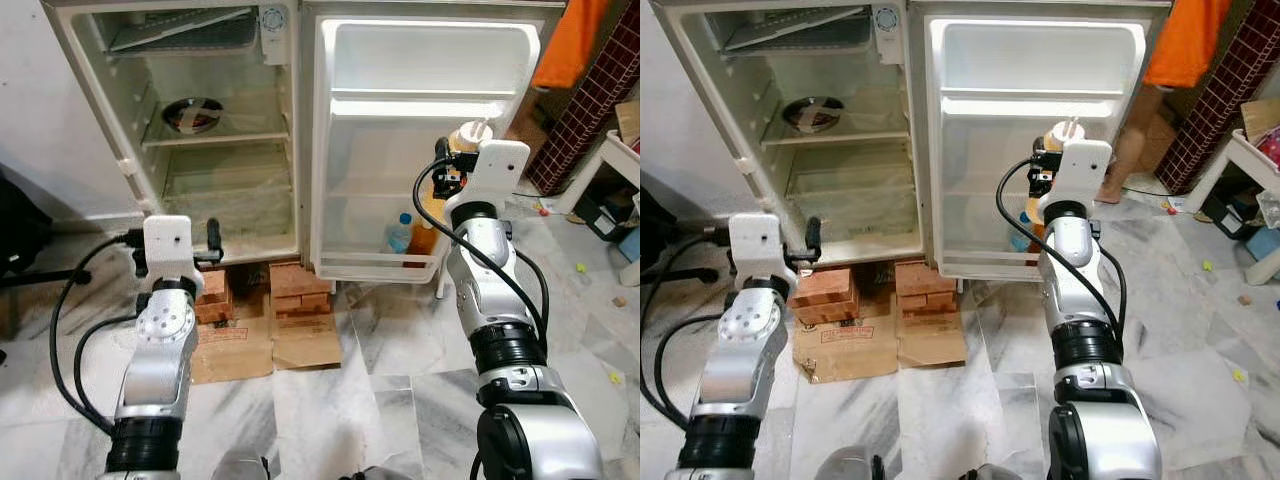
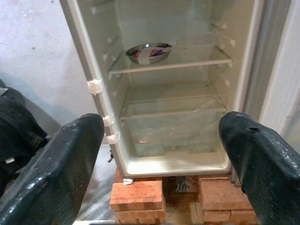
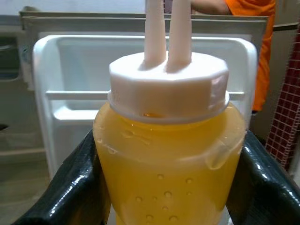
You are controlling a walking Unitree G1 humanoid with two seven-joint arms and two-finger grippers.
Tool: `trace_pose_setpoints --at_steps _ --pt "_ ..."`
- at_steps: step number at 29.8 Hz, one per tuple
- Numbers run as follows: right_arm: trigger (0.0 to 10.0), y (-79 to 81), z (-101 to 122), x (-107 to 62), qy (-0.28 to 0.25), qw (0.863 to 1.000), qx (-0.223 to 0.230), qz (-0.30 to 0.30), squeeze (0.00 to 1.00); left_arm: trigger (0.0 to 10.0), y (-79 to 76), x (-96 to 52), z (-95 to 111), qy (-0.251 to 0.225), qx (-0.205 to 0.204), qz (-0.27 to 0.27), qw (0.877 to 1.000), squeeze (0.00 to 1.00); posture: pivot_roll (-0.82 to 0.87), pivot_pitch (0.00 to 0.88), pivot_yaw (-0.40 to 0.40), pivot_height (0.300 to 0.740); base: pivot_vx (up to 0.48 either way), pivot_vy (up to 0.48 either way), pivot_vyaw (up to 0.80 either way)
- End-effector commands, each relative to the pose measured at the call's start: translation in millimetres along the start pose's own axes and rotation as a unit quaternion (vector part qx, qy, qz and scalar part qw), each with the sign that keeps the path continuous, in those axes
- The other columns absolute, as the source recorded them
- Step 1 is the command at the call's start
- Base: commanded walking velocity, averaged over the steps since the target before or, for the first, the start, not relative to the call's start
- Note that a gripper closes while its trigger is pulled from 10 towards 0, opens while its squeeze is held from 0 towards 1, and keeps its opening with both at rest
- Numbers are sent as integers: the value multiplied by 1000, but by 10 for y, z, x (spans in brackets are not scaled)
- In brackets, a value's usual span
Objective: Restocking fridge
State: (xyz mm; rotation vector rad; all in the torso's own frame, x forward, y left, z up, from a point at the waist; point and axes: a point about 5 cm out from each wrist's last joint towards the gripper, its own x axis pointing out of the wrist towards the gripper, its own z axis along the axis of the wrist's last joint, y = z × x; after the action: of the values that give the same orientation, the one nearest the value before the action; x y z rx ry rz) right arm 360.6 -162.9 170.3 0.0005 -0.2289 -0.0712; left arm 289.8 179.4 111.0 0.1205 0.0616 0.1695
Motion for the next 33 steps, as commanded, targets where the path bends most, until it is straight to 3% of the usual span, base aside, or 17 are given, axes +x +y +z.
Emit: trace_pose_setpoints --at_steps 1,8,15,28,33 --pt "10000 82 113 66 -18 1000 4 19 0 10000 -5 20 112 -25 0 -4 1000 0 98 0 -56 740 409 0 0" --pt "10000 226 121 36 -25 998 7 55 0 10000 22 68 162 -32 2 -5 999 0 93 0 -44 740 439 0 682" --pt "10000 207 133 45 -30 998 -3 62 0 10000 -24 65 151 -29 1 -8 1000 0 90 0 -39 740 430 0 771" --pt "10000 102 -6 -69 -4 999 -17 39 0 10000 -26 29 128 -25 13 -11 1000 0 101 0 -35 740 0 -125 0" --pt "10000 106 -115 -206 18 998 -28 45 0 10000 -22 8 115 -22 14 -13 1000 0 90 0 -37 740 0 0 -224"
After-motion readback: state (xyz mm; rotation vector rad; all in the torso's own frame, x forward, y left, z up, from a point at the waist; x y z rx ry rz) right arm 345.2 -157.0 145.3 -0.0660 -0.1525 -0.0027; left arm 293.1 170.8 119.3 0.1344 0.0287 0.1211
